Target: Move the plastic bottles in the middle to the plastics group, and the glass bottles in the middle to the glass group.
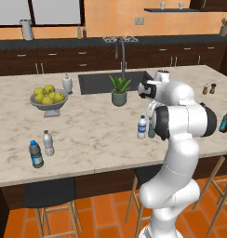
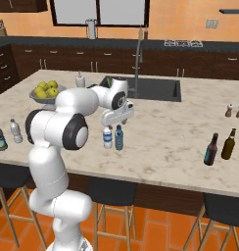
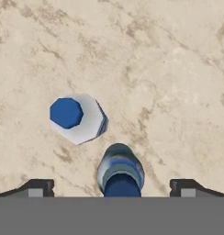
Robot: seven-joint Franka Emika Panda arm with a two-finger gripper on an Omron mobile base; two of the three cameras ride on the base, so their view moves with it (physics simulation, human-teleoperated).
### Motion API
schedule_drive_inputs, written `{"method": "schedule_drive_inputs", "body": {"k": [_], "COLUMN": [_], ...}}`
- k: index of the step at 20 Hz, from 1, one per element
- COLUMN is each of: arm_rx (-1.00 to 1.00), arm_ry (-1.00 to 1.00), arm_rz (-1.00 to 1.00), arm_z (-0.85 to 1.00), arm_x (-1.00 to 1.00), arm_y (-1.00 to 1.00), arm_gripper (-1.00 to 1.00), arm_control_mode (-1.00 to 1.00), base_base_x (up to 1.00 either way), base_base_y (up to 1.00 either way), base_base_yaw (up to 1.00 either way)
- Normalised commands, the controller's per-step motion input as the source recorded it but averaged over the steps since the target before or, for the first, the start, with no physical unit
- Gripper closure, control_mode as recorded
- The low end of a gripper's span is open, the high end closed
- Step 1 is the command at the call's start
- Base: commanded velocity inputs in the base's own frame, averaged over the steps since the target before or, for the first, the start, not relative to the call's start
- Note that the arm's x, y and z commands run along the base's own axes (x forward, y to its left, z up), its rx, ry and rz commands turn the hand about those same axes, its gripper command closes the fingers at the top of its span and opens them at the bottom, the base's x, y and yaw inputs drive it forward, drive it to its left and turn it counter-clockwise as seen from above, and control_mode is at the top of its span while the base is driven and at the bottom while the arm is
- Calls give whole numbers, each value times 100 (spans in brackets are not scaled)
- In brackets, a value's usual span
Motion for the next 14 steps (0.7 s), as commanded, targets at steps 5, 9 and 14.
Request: {"method": "schedule_drive_inputs", "body": {"k": [5, 9, 14], "arm_rx": [3, 0, 0], "arm_ry": [0, 0, 0], "arm_rz": [6, 6, 7], "arm_z": [-5, -12, -29], "arm_x": [0, 0, 0], "arm_y": [-6, -1, 0], "arm_gripper": [-100, -100, -100], "arm_control_mode": [-100, -100, -100], "base_base_x": [0, 0, 0], "base_base_y": [0, 0, 0], "base_base_yaw": [0, 0, 0]}}
